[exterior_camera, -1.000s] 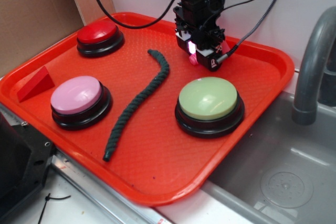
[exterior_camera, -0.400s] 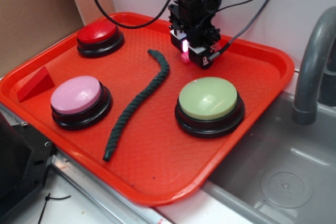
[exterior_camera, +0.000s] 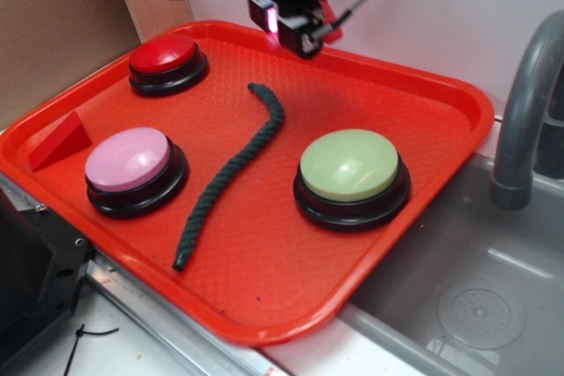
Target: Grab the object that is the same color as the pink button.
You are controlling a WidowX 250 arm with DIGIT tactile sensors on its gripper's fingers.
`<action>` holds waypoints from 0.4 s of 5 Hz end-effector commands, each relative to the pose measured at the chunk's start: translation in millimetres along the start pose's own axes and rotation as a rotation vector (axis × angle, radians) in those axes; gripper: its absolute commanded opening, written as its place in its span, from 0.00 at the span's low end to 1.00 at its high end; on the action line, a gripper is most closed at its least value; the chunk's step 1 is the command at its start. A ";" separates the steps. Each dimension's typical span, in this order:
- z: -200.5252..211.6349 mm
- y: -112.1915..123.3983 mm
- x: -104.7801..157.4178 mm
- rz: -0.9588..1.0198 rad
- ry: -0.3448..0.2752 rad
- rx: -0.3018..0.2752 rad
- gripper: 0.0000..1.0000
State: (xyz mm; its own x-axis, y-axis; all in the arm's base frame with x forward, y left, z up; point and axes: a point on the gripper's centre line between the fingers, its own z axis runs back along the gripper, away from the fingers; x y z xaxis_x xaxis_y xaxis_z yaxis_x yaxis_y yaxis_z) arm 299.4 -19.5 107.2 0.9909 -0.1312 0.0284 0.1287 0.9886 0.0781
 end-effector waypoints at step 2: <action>86.9 45.9 -63.9 0.208 -0.125 -0.035 0.00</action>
State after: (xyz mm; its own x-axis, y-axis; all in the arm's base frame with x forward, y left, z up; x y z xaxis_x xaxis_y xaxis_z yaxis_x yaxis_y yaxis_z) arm 239.6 28.1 186.8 0.9897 0.0677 0.1263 -0.0709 0.9973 0.0211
